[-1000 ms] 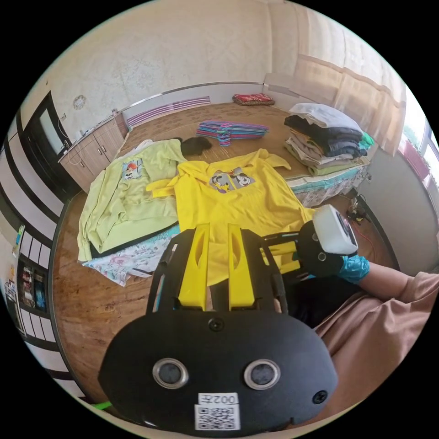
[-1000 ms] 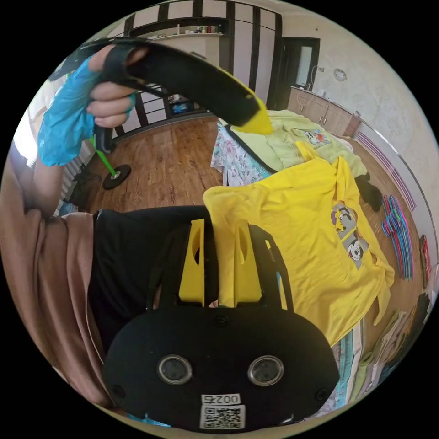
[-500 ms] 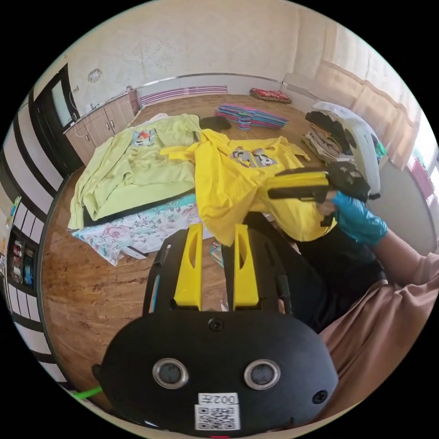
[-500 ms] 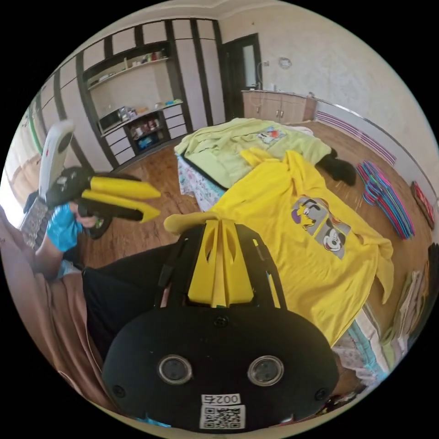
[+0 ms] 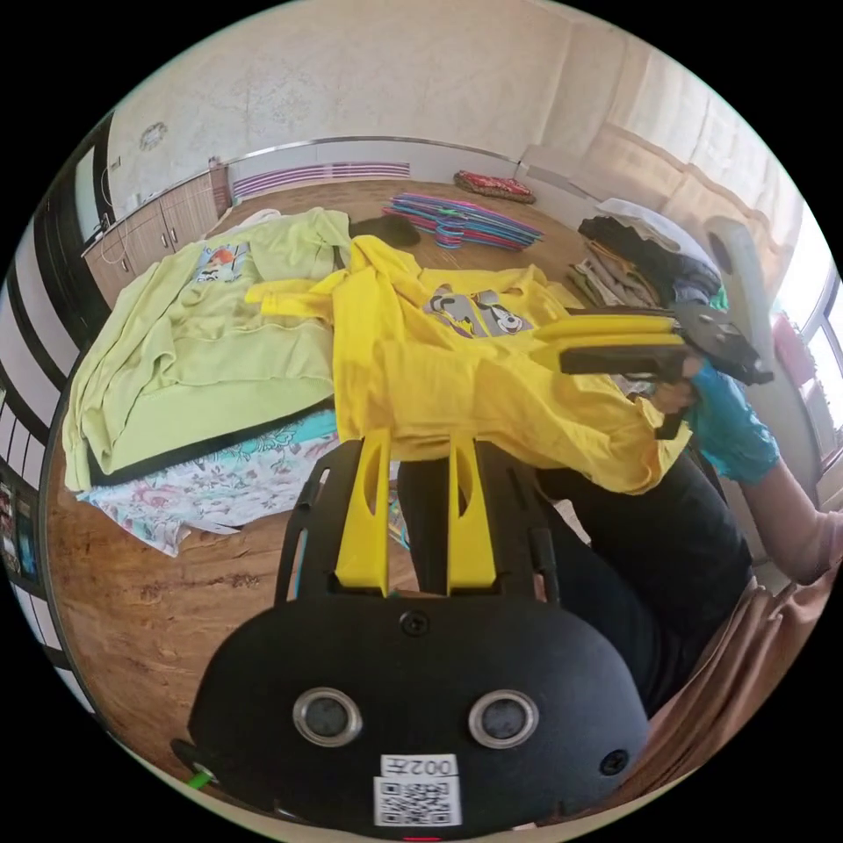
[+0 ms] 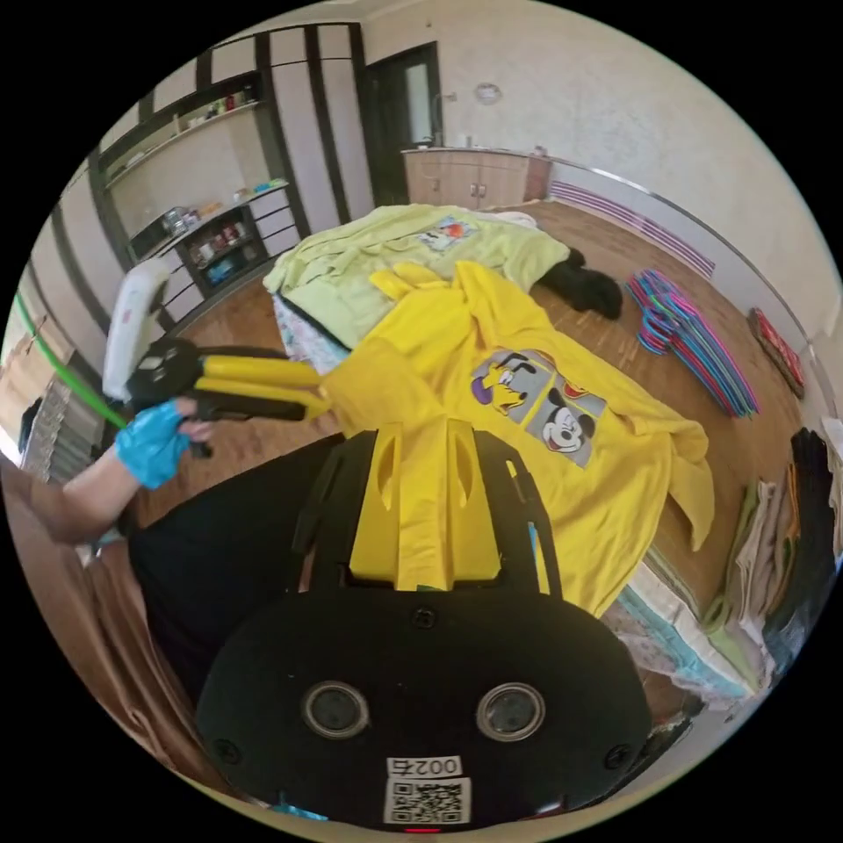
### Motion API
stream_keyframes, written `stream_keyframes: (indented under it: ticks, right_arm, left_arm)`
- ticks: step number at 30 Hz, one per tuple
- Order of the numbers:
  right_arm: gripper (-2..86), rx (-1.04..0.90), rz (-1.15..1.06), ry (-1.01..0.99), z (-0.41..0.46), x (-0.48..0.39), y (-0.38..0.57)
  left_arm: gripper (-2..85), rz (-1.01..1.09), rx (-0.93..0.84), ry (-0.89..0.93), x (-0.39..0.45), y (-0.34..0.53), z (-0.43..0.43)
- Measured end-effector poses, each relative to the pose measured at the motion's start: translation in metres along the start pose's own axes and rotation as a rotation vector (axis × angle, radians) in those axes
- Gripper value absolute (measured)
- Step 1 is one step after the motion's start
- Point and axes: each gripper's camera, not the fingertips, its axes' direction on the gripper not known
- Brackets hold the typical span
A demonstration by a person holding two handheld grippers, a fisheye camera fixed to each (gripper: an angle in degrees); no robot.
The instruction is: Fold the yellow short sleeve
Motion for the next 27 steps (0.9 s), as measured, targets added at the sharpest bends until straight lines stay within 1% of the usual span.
stream_keyframes:
  ticks: [2, 6, 10, 14, 17, 19, 25, 27]
  right_arm:
    - [11.1, -0.055, -0.089, -0.071, -0.006, -0.017, 0.011]
    - [13.5, -0.152, -0.171, -0.084, -0.006, -0.044, 0.030]
    - [12.6, -0.264, -0.212, 0.029, 0.004, -0.063, 0.043]
    - [7.1, -0.327, -0.223, 0.204, 0.008, -0.066, 0.047]
    - [2.3, -0.323, -0.193, 0.218, -0.001, -0.057, 0.051]
    - [1.0, -0.288, -0.164, 0.200, -0.015, -0.050, 0.054]
    - [-0.3, -0.184, -0.170, 0.094, -0.071, -0.037, 0.064]
    - [-0.4, -0.159, -0.193, 0.035, -0.086, -0.036, 0.066]
  left_arm:
    - [5.3, -0.002, -0.003, -0.015, -0.004, -0.006, 0.006]
    - [4.5, -0.018, -0.017, -0.032, -0.011, -0.017, 0.020]
    - [2.5, -0.026, -0.037, -0.041, -0.011, -0.026, 0.032]
    - [-0.6, -0.014, -0.059, -0.062, -0.007, -0.032, 0.038]
    - [-0.9, 0.006, -0.061, -0.078, -0.001, -0.032, 0.024]
    - [-0.9, 0.012, -0.065, -0.087, 0.002, -0.030, 0.006]
    - [-0.9, 0.037, -0.084, -0.104, 0.001, -0.011, -0.078]
    - [-0.9, 0.062, -0.090, -0.074, 0.000, 0.002, -0.110]
